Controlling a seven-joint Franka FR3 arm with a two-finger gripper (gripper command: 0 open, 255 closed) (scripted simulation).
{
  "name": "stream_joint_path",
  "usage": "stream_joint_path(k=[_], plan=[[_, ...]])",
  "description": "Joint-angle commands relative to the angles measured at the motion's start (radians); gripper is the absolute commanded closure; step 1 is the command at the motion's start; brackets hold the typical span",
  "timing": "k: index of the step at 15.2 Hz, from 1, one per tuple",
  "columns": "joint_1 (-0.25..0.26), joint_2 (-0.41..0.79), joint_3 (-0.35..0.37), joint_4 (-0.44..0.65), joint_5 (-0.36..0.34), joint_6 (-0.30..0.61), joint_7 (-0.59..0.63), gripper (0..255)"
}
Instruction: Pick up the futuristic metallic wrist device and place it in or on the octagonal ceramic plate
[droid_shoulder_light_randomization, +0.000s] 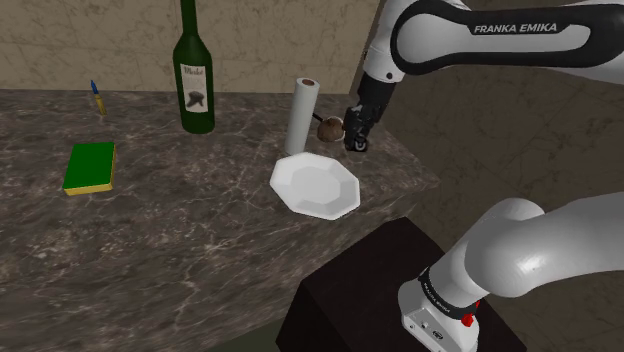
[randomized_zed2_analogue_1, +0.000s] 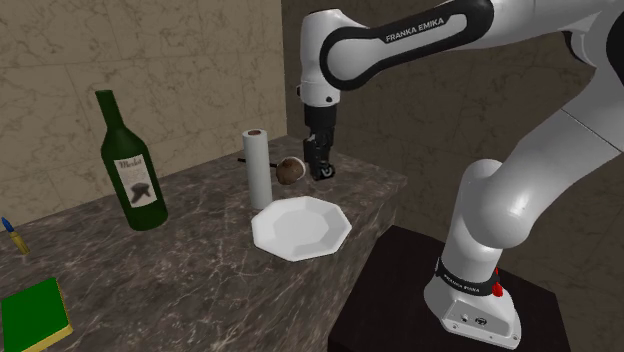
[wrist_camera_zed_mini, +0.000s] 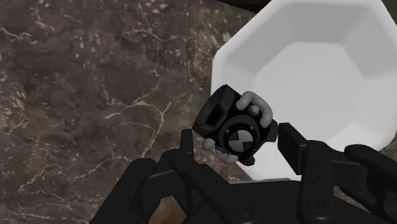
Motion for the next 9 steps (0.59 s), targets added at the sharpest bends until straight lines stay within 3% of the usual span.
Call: stream_joint_path(k=[1,7,9], plan=[[0.021,0.012,0.039,0.011,0.021,0.002,0.050,255],[0.076,0.089,0.152,0.088,0.066,0.006,0.195,255],[0.077,0.093,0.154,0.065,0.067,0.034,0.195,255]])
